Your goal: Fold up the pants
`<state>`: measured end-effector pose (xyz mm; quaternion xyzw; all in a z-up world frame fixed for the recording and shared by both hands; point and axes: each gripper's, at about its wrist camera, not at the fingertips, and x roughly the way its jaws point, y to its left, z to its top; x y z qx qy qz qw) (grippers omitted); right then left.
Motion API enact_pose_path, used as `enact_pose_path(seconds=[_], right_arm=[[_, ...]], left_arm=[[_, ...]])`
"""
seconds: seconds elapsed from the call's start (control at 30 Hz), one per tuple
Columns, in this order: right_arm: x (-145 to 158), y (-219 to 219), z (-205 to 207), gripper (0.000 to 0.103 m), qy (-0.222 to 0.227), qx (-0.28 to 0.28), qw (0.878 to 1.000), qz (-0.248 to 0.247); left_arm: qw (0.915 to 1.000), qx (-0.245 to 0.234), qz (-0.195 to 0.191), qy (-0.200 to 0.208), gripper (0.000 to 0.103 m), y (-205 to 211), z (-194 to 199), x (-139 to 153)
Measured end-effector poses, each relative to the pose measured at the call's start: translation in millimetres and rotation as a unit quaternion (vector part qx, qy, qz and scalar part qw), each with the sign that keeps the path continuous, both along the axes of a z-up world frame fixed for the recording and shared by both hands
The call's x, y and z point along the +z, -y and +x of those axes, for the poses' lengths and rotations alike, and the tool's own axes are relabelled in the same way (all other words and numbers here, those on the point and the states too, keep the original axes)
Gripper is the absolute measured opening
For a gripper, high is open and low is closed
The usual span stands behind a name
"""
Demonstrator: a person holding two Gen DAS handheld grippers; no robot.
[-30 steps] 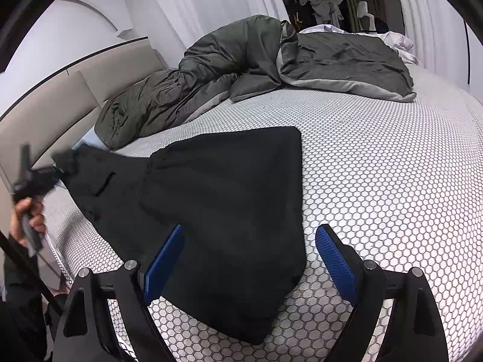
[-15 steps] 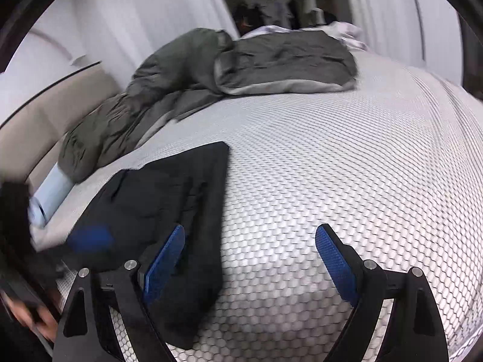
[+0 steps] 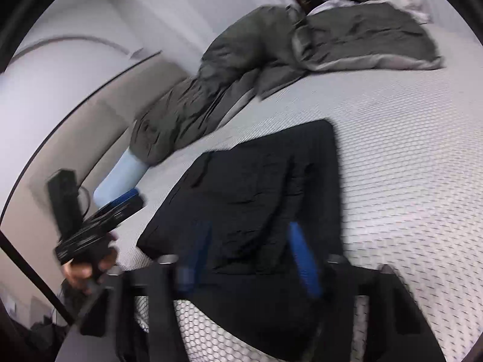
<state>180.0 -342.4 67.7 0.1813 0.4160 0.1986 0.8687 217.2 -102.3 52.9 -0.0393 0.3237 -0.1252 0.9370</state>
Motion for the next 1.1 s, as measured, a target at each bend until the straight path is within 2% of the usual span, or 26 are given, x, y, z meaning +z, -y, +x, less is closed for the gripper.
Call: enact_pose_path(seconds=[0.03,0.1,0.2,0.23,0.27,0.33,0.4,0.47,0.53,0.57,0.63,0.7,0.73,0.8,0.87,0.9,1.0,1.1], right_arm=[[-3,-6,4,0.049,-0.007,0.009,1.000,-0.002],[-14,-19,17,0.049,-0.031,0.026,0.999,-0.013],[-38,-33,33,0.049,-0.076,0.029,0.996,-0.047],[-43,-35,36,0.045,-0.084,0.027,0.995,-0.055],[-45,-41,40,0.024,-0.079,0.028,0.994,-0.077],[-39,-50,37,0.011,-0.054,0.027,0.990,-0.127],[-22,-54,29,0.008,-0.016,0.030,0.993,-0.114],[2,-59,15,0.008,0.043,0.041,0.991,-0.119],[10,-58,8,0.008,0.062,0.037,0.990,-0.122],[8,-53,8,0.008,0.051,0.033,0.991,-0.119],[-7,-42,16,0.011,0.016,0.002,0.991,-0.134],[-33,-31,30,0.016,-0.051,-0.031,0.988,-0.143],[-38,-27,32,0.020,-0.065,-0.036,0.989,-0.130],[-31,-22,31,0.030,-0.056,-0.038,0.992,-0.102],[-23,-19,29,0.064,-0.037,-0.040,0.995,-0.079],[-21,-18,28,0.066,-0.034,-0.040,0.996,-0.069],[-27,-16,32,0.066,-0.054,-0.041,0.997,-0.047],[-36,-19,41,0.066,-0.082,-0.042,0.995,-0.029]], left_arm=[[0.9999,-0.005,-0.009,-0.005,0.102,-9,0,-6],[0.9998,-0.014,-0.005,-0.016,0.102,-16,15,-15],[0.9994,0.000,0.000,-0.034,0.102,-30,22,-30],[0.9990,0.007,-0.002,-0.043,0.102,-35,25,-34],[0.9986,0.011,-0.001,-0.051,0.102,-41,24,-39],[0.9976,0.023,0.004,-0.065,0.102,-54,18,-51],[0.9971,0.033,0.005,-0.068,0.102,-65,6,-58],[0.9970,0.033,0.001,-0.070,0.102,-74,3,-62],[0.9968,0.035,0.004,-0.072,0.102,-79,2,-63],[0.9968,0.035,0.004,-0.072,0.102,-81,1,-63],[0.9973,0.024,-0.009,-0.069,0.102,-86,-3,-61],[0.9979,-0.004,-0.015,-0.063,0.102,-85,-12,-53],[0.9980,-0.028,-0.014,-0.054,0.102,-83,-19,-50],[0.9965,-0.075,-0.001,-0.037,0.102,-73,-35,-44],[0.9939,-0.102,0.022,-0.036,0.102,-65,-46,-50],[0.9930,-0.101,0.041,-0.047,0.102,-61,-47,-57],[0.9901,-0.070,0.080,-0.092,0.102,-62,-36,-80],[0.9887,-0.058,0.052,-0.128,0.103,-76,-26,-93]])
